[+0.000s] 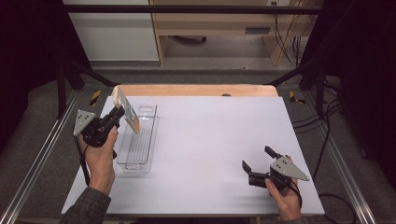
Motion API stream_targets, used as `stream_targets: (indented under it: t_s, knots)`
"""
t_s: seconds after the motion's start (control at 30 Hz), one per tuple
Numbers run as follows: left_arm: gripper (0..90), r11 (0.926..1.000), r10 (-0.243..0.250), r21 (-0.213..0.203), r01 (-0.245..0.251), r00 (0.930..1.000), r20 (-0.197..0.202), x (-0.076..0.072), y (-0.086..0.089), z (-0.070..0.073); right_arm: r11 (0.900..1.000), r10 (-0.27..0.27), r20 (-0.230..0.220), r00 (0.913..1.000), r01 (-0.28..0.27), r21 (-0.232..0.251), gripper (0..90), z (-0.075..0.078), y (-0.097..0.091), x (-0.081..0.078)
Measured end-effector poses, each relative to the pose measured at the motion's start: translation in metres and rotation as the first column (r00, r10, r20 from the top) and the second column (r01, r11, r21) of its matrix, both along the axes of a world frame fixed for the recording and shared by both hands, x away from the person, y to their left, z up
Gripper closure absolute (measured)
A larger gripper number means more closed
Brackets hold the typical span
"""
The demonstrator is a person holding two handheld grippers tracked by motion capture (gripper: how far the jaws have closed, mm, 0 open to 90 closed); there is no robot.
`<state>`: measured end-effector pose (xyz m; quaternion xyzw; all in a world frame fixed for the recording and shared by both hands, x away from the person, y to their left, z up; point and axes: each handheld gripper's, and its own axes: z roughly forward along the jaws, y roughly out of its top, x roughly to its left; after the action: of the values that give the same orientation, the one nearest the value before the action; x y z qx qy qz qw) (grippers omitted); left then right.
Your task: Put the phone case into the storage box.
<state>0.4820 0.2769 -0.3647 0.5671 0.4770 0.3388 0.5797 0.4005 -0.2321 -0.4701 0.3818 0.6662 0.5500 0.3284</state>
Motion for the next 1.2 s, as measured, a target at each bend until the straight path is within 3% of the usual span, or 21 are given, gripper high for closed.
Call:
stream_targets:
  t_s: [0.33,0.53,0.97,1.2]
  knots:
    - [80.2,0.9996,0.008,0.026,-0.007,0.9999,-0.013,0.01,-0.003,-0.005,1.0,-0.001,0.0,1.0,0.001,0.001,2.6,0.0,0.0,0.0]
    - [80.2,0.9998,0.011,0.015,-0.01,0.9998,-0.017,0.013,-0.003,-0.006,1.0,-0.001,0.001,1.0,0.001,-0.003,2.6,0.0,0.0,0.0]
    - [80.2,0.9996,0.017,0.022,-0.016,0.9991,-0.04,0.018,-0.002,-0.006,0.9995,0.006,0.048,0.9988,-0.005,-0.032,2.9,0.0,0.001,-0.002]
    - [80.2,0.9997,0.015,0.019,-0.014,0.9982,-0.058,0.022,-0.001,-0.008,0.9995,0.007,0.042,0.9991,-0.005,-0.03,2.6,-0.001,0.002,-0.001]
